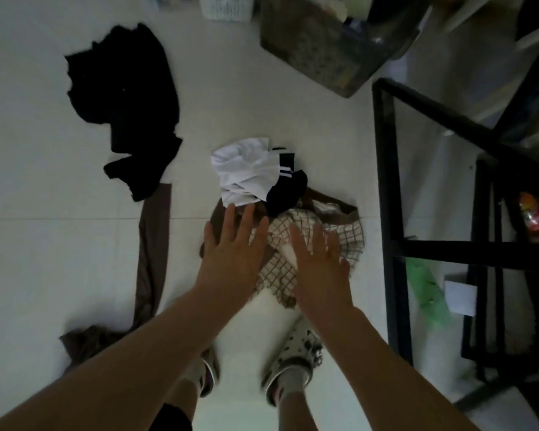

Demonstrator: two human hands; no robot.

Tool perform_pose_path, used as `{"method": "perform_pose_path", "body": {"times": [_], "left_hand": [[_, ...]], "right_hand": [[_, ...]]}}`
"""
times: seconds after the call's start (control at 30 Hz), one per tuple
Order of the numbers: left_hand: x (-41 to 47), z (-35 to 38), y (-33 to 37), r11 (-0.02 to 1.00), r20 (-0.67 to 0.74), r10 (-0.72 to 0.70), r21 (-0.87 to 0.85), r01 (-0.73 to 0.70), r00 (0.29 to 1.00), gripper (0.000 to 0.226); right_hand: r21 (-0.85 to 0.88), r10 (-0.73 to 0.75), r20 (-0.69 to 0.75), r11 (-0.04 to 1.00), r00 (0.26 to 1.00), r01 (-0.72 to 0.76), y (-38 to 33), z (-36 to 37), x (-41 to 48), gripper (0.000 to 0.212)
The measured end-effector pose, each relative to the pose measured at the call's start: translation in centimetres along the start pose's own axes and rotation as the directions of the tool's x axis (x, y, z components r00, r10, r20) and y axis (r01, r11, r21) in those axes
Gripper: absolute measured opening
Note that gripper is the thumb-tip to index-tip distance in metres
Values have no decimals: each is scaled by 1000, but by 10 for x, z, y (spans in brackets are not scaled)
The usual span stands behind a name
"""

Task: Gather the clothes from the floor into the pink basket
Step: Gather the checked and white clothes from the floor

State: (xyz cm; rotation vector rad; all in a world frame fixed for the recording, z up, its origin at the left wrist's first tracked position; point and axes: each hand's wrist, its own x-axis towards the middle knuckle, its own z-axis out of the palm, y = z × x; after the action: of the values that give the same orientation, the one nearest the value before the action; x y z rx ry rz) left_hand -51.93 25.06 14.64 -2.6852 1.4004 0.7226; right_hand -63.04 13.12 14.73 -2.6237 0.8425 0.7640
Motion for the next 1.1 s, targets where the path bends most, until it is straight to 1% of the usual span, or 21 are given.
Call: {"method": "perform_pose_path", "body": {"times": [0.07,0.1,0.2,0.23,0.27,0.33,0.43,0.5,0.57,0.63,0.7,0.73,0.8,0.83,0.9,0.93,0.97,1.0,1.07,1.1], "left_hand": [[27,34,6,1000,82,16,-21,-15,997,89],[40,55,7,999,90,22,-26,-19,996,94],[76,112,12,999,140,36,-21,-33,990,103],[91,134,14,999,153,49,-18,-47,987,104],[99,149,15,998,164,56,4,-57,985,107],[125,183,19,995,184,85,34,-93,979,114],[164,221,31,986,177,125,87,-142,976,121],[189,234,33,985,111,79,146,-95,991,125],[214,243,26,982,18,9,187,-12,1000,130],[235,249,11,981,-39,-10,193,17,999,138],[256,258,-4,985,-18,-26,170,28,1000,147],[264,262,-9,990,17,-29,141,26,999,149],[274,268,-15,997,85,-17,73,11,996,146],[279,271,-18,999,119,-8,45,2,993,142],[285,275,-24,1000,151,7,12,-9,989,131],[286,276,-28,1000,144,13,-4,-12,989,121],[287,277,-33,999,104,23,-27,-21,994,108],[288,277,-38,998,30,51,-48,-49,998,92],[293,277,-46,988,-135,111,-91,-124,985,59],[293,273,-48,982,-183,119,-124,-143,976,48]], "right_hand": [[28,26,39,999,999,-27,18,29,23,96],[36,21,49,999,999,-23,27,47,36,94],[23,17,-62,1000,998,-15,56,99,76,92],[12,28,-56,1000,998,-27,69,117,93,95],[-6,36,-18,999,999,-36,77,130,102,98],[-3,38,56,999,998,-37,98,159,125,105],[-18,47,100,999,994,-45,120,186,156,130],[14,53,143,998,988,-56,125,195,176,142],[36,43,115,998,992,-48,127,205,196,145],[74,42,56,996,998,-46,126,210,215,143],[113,38,-5,993,999,-37,124,218,239,143],[130,26,-48,991,998,-19,121,221,251,143],[149,-34,-133,987,991,54,115,222,270,145],[136,-68,-144,987,987,88,112,223,279,144],[36,-117,-123,992,985,122,105,222,297,135],[-39,-138,-103,990,985,135,101,221,304,127],[-99,-158,-88,984,984,149,98,220,311,114],[-123,-170,-85,980,982,159,94,218,318,96],[-39,-159,-133,987,978,155,85,213,326,56],[28,-141,-160,989,977,147,80,211,328,42]]}}
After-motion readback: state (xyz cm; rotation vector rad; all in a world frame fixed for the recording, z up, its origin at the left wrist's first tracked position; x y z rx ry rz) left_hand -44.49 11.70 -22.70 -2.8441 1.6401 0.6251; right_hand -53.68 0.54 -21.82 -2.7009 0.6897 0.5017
